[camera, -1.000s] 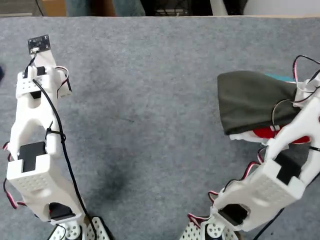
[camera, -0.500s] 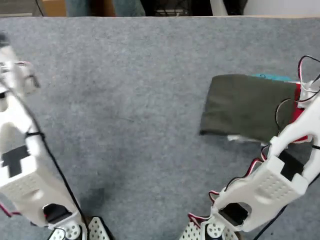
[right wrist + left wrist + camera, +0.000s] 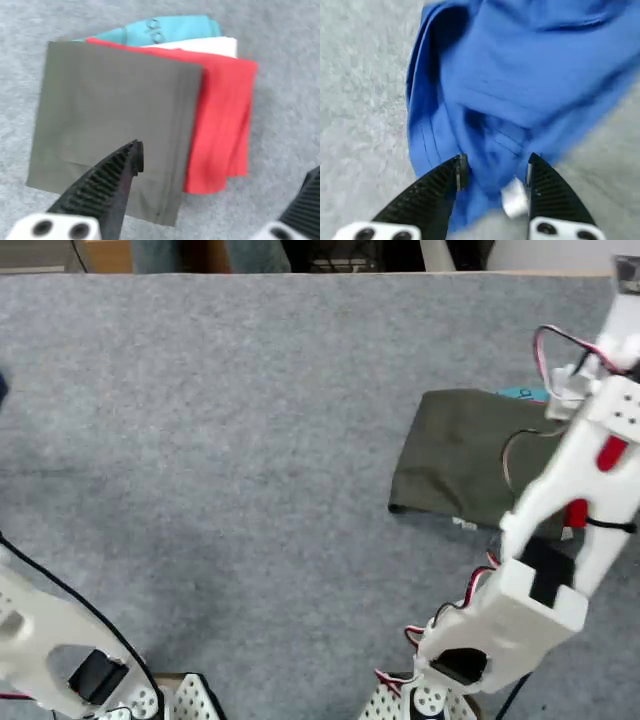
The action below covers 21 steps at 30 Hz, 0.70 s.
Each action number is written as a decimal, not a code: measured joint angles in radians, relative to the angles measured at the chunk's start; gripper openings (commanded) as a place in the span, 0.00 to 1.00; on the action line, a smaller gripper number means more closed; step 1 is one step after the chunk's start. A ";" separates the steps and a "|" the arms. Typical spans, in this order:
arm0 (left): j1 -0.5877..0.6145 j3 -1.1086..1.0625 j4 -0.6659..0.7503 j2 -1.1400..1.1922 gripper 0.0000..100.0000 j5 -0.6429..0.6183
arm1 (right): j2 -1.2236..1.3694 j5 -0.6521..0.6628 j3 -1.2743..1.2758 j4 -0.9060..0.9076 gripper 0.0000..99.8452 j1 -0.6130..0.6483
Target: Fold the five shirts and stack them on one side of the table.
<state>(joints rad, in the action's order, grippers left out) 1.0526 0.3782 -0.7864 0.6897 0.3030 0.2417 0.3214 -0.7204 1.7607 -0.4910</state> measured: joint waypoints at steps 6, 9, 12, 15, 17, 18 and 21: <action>0.008 0.253 0.031 0.264 0.03 0.008 | 0.000 -0.018 0.000 0.000 0.47 0.051; 0.003 0.419 -0.064 0.334 0.03 0.049 | 0.000 -0.020 0.000 0.000 0.47 0.060; -0.017 0.549 -0.258 0.350 0.03 0.091 | 0.000 -0.020 0.000 0.000 0.47 0.064; -0.063 0.707 -0.508 0.359 0.03 0.118 | 0.000 -0.020 0.000 0.000 0.44 0.066; -0.120 0.833 -0.672 0.365 0.03 0.123 | -0.015 -0.020 0.000 0.000 0.40 0.068; -0.155 0.902 -0.756 0.365 0.03 0.123 | -0.028 -0.021 0.000 0.000 0.38 0.072; -0.270 1.097 -0.928 0.365 0.03 0.117 | -0.068 -0.020 0.000 0.000 0.33 0.103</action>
<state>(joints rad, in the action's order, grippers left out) 0.7825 1.4753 -1.7146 1.0549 0.4196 0.1741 0.3015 -0.7204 1.7607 -0.3882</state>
